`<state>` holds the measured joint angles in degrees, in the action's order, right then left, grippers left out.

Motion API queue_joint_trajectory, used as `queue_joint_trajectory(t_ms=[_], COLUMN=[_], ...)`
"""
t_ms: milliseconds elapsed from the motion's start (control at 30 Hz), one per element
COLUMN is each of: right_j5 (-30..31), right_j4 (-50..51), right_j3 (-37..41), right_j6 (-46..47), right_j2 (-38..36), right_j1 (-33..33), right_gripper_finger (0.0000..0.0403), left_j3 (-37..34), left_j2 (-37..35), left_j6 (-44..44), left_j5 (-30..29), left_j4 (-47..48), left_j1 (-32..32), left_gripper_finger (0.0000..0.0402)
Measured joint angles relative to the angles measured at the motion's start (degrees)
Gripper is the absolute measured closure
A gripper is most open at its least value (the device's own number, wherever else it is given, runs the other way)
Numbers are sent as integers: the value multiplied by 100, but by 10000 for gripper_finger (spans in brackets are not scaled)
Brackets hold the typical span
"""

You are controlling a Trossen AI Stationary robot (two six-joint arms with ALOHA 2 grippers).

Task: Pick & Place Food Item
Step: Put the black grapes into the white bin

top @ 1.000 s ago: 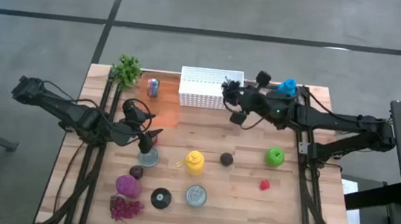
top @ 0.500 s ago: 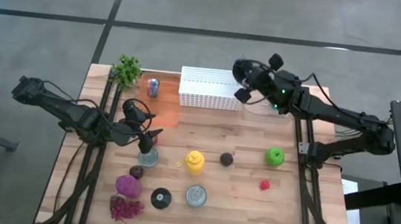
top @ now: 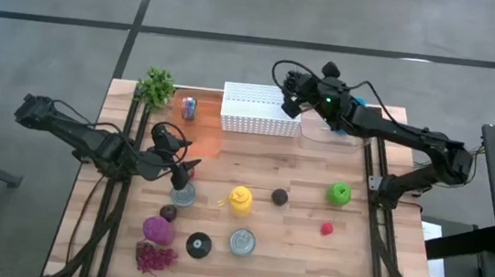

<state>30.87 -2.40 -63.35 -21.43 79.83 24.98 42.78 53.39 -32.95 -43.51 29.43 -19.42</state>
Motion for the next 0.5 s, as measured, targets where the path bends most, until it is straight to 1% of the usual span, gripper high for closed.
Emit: queue_joint_trajectory(t_ms=[200, 500], right_j5=[17, 17], right_j4=[3, 69], right_j3=[-171, -197], right_j6=[-22, -1], right_j2=[480, 874], right_j1=[74, 94], right_gripper_finger=[394, 394], left_j3=[0, -7], left_j2=[0, 1], left_j6=[9, -9], left_j5=[-2, 0], left_j4=[19, 48], left_j1=[0, 0], left_gripper_finger=[93, 92])
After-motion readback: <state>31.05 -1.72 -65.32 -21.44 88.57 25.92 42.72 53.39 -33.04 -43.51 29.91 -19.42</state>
